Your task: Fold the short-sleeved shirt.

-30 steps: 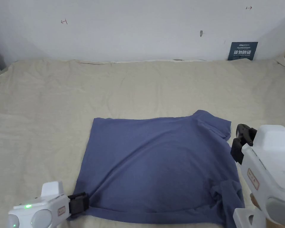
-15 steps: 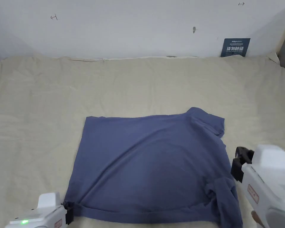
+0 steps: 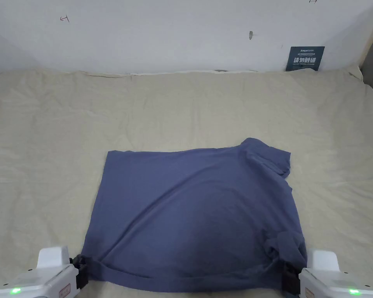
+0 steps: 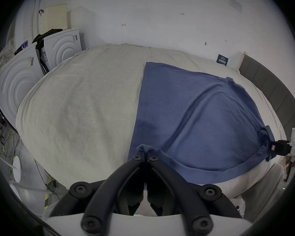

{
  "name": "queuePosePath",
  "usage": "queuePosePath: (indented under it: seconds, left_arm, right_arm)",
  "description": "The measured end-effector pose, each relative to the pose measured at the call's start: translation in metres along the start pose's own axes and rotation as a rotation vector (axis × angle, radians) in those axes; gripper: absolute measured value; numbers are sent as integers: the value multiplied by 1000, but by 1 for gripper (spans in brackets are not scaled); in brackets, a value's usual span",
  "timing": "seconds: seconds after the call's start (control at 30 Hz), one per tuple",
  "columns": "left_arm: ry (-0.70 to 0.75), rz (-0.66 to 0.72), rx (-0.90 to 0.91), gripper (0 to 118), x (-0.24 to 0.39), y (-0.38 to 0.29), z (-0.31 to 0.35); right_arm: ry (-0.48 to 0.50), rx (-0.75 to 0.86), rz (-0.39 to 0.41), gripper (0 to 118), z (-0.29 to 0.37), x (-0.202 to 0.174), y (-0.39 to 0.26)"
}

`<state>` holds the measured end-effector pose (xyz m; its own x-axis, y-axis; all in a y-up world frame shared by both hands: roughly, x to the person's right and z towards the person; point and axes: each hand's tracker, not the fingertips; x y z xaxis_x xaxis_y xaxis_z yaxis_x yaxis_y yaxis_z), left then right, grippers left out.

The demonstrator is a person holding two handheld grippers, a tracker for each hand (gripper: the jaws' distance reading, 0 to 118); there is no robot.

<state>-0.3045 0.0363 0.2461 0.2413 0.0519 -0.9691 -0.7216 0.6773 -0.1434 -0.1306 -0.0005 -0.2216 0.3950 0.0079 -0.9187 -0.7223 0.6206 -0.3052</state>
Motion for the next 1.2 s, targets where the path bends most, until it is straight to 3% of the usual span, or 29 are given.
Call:
queuePosePath:
  seconds: [0.07,0.1,0.37,0.7,0.9,1.1,1.2]
  left_arm:
    - [0,7,0,2,3,2,1]
    - [0,10,1,2,4,2,2]
    - [9,43,71,2,-6,39,-9]
    - [22,58,113,2,0,109,-58]
    - [52,17,10,2,14,131,-117]
    - [92,-10,-138,2,25,130,-163]
    - [93,0,-109,3,12,122,-185]
  right_arm:
    - [10,-16,-10,12,-4,2,1]
    - [20,-6,-23,6,-2,3,1]
    - [27,166,-44,5,36,2,43]
    - [-21,286,19,5,-4,-9,129]
    - [-91,149,69,5,-72,-14,153]
    - [-90,8,35,5,-119,-12,151]
    - [-84,-84,-11,6,-129,-10,146]
